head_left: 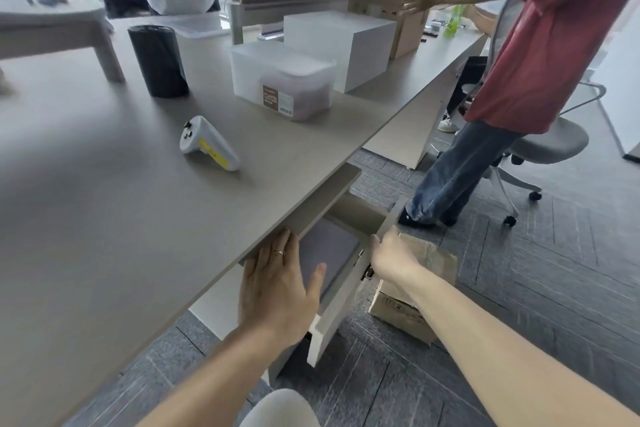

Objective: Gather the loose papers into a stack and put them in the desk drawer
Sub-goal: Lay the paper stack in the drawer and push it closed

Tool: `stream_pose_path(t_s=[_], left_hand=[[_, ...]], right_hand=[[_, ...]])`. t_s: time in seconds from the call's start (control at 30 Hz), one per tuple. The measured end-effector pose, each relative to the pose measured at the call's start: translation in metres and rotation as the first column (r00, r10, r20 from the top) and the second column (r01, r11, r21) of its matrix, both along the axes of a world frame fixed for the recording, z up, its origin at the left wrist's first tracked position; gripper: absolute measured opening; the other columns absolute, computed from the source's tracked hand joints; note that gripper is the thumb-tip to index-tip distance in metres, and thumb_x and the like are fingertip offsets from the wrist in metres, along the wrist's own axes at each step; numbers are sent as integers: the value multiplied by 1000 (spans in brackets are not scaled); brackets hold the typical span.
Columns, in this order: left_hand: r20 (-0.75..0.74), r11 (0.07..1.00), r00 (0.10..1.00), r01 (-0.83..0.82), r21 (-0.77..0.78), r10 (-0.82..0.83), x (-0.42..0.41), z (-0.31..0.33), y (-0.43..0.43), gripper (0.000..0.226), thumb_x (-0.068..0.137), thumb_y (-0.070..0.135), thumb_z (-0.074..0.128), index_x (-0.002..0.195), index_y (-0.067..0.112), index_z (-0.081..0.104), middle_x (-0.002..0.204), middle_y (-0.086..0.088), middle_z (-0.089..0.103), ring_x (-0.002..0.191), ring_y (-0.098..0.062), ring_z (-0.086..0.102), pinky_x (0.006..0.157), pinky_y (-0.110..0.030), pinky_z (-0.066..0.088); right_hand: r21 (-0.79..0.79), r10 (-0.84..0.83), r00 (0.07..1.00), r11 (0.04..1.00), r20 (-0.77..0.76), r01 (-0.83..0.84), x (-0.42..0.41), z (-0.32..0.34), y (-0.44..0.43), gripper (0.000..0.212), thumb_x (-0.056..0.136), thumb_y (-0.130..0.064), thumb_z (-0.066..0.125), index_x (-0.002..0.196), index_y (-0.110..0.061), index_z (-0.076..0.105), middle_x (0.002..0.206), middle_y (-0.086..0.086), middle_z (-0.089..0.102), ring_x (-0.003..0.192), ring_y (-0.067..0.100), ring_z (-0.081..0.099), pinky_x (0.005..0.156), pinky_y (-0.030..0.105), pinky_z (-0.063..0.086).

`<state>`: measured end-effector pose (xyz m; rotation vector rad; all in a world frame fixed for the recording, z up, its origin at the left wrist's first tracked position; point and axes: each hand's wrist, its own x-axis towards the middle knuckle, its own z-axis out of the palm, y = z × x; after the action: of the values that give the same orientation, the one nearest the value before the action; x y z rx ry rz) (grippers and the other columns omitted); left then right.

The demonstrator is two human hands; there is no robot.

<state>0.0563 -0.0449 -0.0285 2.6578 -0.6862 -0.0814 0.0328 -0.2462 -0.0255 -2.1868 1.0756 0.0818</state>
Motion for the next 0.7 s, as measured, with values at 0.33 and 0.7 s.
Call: stream_pose_path(t_s=[0.33,0.7], left_hand=[[67,999,997,38,12,-39,4,-1,5,83,93,63,7,161,19,27,170,2,29,153,-21,29,121,-38,17],[165,998,986,38,-57,-29,5,-19,0,61,98,42,34,147,11,54,150,-7,58,137,-25,55,108,-45,44]], right_hand=[[271,18,981,960,191,-71,52,2,41,36,106,-12,37,136,1,50,116,15,60,110,37,65,87,53,62],[485,-89,933,869,348,-98,74,-4,57,35,98,11,29,120,2,55,123,19,67,106,37,69,85,52,63]])
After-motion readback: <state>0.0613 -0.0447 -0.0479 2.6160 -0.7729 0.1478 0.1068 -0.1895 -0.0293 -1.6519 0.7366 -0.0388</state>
